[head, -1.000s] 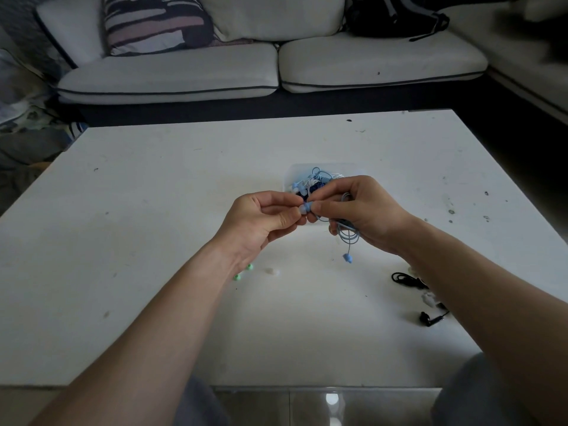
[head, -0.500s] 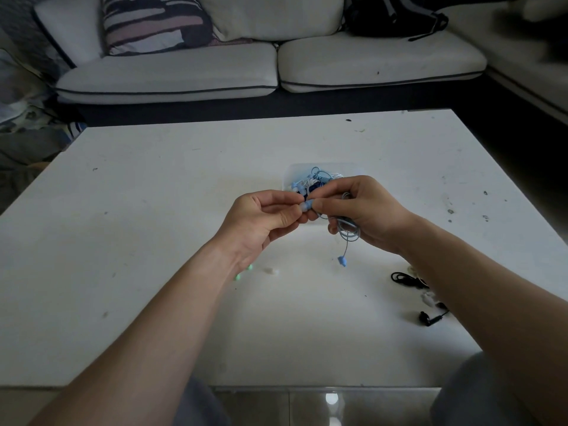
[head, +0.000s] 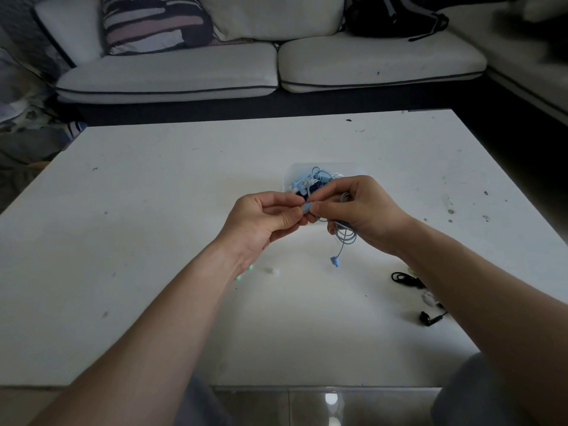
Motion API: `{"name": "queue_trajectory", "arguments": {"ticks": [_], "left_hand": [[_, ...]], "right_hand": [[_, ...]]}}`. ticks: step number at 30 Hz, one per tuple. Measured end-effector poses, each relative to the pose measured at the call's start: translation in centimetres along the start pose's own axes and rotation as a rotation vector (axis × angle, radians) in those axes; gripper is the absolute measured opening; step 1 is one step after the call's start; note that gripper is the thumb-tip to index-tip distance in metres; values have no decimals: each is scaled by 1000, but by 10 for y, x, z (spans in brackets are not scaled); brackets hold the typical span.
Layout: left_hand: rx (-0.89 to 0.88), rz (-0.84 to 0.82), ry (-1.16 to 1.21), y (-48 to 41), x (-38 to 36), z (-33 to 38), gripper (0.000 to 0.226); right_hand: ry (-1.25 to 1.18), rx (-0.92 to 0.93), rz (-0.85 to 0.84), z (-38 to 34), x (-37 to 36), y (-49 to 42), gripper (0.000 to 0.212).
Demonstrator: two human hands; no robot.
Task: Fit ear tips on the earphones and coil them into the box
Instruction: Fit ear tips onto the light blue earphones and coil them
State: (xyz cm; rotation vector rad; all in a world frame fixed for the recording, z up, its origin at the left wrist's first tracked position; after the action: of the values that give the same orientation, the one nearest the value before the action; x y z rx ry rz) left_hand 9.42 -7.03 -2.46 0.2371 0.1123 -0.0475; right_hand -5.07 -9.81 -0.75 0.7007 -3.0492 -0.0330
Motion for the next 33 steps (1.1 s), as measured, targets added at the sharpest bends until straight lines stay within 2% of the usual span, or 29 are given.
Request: {"name": "queue_trajectory", "arguments": {"ticks": [7, 24, 33], "left_hand": [[-7, -23, 45, 2, -3, 4, 15], [-60, -73, 36, 3, -7, 9, 20], [-58, -14, -17, 1, -1, 8, 14]], "right_hand": [[-98, -57, -47, 4, -1, 1, 12], [-170, -128, -99, 14, -2, 0, 12], [-81, -37, -36, 3, 1, -1, 7]]}}
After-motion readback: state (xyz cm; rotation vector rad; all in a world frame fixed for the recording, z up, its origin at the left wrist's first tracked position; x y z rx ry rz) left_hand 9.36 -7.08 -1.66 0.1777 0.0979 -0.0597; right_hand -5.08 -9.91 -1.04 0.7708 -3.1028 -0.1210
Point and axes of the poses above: each hand's wrist, its own y-axis away from the middle knuckle, its own x-axis out of the back of the hand, z = x × y, the point moved 9 cm from there along -y, towards the middle knuckle, and after that the axes turned 3 degrees about -y, right-handed, at the moved point
